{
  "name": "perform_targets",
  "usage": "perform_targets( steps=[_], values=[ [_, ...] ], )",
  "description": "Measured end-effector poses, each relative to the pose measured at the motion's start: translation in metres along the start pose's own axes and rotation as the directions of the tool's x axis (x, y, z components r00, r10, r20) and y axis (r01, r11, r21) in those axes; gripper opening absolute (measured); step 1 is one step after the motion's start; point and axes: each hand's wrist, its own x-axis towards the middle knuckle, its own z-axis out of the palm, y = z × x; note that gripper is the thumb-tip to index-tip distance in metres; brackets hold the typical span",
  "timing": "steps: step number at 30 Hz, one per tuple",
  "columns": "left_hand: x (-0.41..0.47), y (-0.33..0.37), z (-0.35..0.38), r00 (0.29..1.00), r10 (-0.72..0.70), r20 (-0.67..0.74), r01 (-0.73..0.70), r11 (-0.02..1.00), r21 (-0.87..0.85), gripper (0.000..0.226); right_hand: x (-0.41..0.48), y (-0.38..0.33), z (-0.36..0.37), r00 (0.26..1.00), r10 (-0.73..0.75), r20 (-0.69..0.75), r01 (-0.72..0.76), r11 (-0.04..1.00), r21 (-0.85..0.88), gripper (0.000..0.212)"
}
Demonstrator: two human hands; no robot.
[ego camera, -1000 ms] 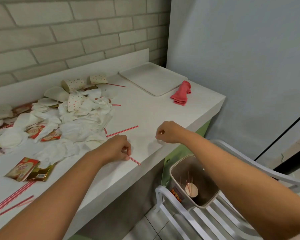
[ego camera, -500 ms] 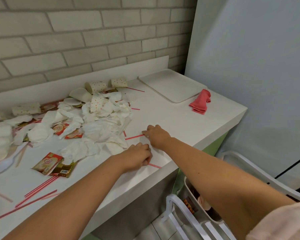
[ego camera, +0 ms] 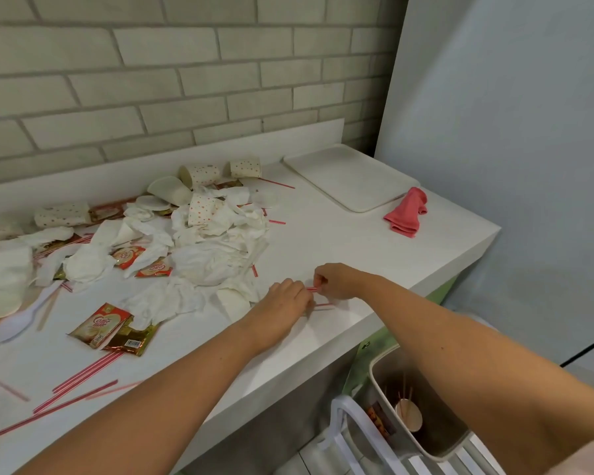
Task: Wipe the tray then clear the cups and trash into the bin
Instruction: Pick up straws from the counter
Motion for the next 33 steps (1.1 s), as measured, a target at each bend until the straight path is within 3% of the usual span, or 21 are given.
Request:
perform_targets(
  steps=[2, 4, 6, 10, 13, 17, 20, 23, 25, 27, 29, 33],
  values=[
    [0.005, -0.002, -0.006, 0.998, -0.006, -0.064, 0.007, 1.0, 0.022, 0.041, -0.006, 0.003, -0.009, 1.0, -0.023, 0.02, 0.02, 0.99, 0.139, 0.012],
    [0.01, 0.002, -0.015, 0.993, -0.043, -0.107, 0.039, 0.998, -0.044, 0.036, -0.012, 0.004, -0.022, 0.999, -0.043, 0.01, 0.038, 0.955, 0.296, 0.011],
    [0.016, 0.005, -0.027, 0.975, -0.166, -0.145, 0.143, 0.977, -0.159, 0.031, -0.016, 0.004, -0.033, 0.997, -0.071, 0.008, 0.059, 0.885, 0.461, 0.015],
    [0.026, -0.004, -0.034, 0.967, -0.164, -0.193, 0.139, 0.981, -0.136, 0.046, -0.017, -0.001, -0.049, 0.992, -0.122, -0.011, 0.103, 0.783, 0.614, 0.016],
    [0.029, -0.013, -0.044, 0.931, -0.284, -0.231, 0.212, 0.933, -0.292, 0.041, -0.016, -0.009, -0.055, 0.989, -0.128, -0.074, 0.138, 0.622, 0.771, 0.015],
    [0.032, -0.024, -0.058, 0.868, -0.427, -0.253, 0.273, 0.837, -0.475, 0.024, -0.014, -0.03, -0.053, 0.983, -0.071, -0.172, 0.185, 0.421, 0.888, 0.038],
    [0.028, -0.036, -0.062, 0.822, -0.487, -0.296, 0.309, 0.817, -0.487, 0.022, -0.006, -0.046, -0.038, 0.973, 0.005, -0.232, 0.213, 0.374, 0.903, 0.056],
    [0.017, -0.047, -0.065, 0.772, -0.549, -0.32, 0.317, 0.769, -0.556, 0.017, 0.002, -0.059, -0.018, 0.961, 0.051, -0.273, 0.225, 0.437, 0.871, 0.052],
    [0.01, -0.055, -0.066, 0.737, -0.581, -0.345, 0.311, 0.744, -0.591, 0.016, 0.011, -0.063, -0.002, 0.942, 0.004, -0.336, 0.247, 0.672, 0.699, 0.032],
    [0.004, -0.061, -0.068, 0.704, -0.617, -0.352, 0.33, 0.723, -0.607, 0.016, 0.019, -0.063, 0.015, 0.935, -0.123, -0.331, 0.242, 0.906, 0.347, 0.03],
    [-0.001, -0.064, -0.069, 0.673, -0.652, -0.348, 0.346, 0.694, -0.631, 0.018, 0.021, -0.063, 0.029, 0.953, -0.193, -0.234, 0.229, 0.964, 0.136, 0.039],
    [-0.004, -0.065, -0.067, 0.638, -0.702, -0.316, 0.391, 0.65, -0.652, 0.026, 0.021, -0.064, 0.038, 0.961, -0.211, -0.181, 0.209, 0.977, -0.03, 0.039]
  ],
)
